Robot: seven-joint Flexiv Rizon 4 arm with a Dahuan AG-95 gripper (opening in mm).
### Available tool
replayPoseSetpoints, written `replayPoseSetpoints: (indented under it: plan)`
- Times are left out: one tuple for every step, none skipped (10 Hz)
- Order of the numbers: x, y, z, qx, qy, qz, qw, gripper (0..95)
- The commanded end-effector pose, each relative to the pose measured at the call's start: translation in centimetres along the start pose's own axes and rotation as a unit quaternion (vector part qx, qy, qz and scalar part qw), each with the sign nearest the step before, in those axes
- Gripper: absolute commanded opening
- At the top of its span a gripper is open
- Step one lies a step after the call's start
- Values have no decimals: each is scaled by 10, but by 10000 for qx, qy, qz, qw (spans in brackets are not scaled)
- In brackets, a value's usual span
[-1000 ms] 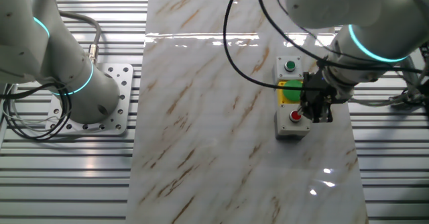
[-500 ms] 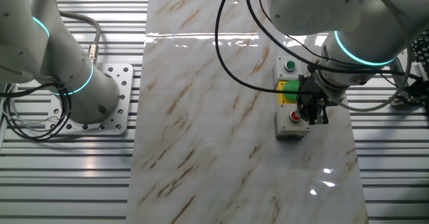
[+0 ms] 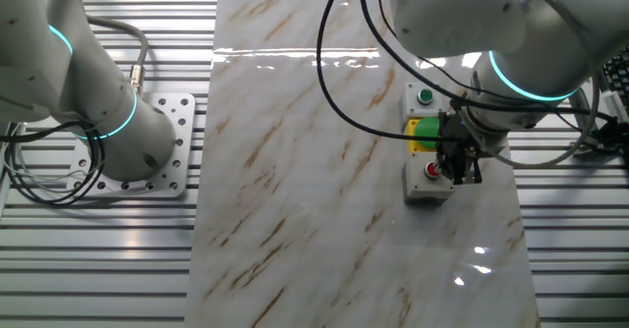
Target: Press three buttons from left to right in sequence
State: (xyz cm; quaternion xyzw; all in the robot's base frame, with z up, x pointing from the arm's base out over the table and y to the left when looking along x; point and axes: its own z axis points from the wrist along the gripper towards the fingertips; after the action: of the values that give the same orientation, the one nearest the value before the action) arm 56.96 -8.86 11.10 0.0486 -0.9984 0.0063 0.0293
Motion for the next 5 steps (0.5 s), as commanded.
replayPoseSetpoints:
  plan:
    - [-2, 1, 1, -5, 4, 0, 10000, 0]
    - [-3, 2, 2, 0, 18, -3, 10000, 0]
    - [-4, 4, 3, 45, 31, -18, 10000, 0]
    - [-5, 7, 4, 68, 36, -19, 10000, 0]
    - [-6, 8, 4, 59, 39, -16, 10000, 0]
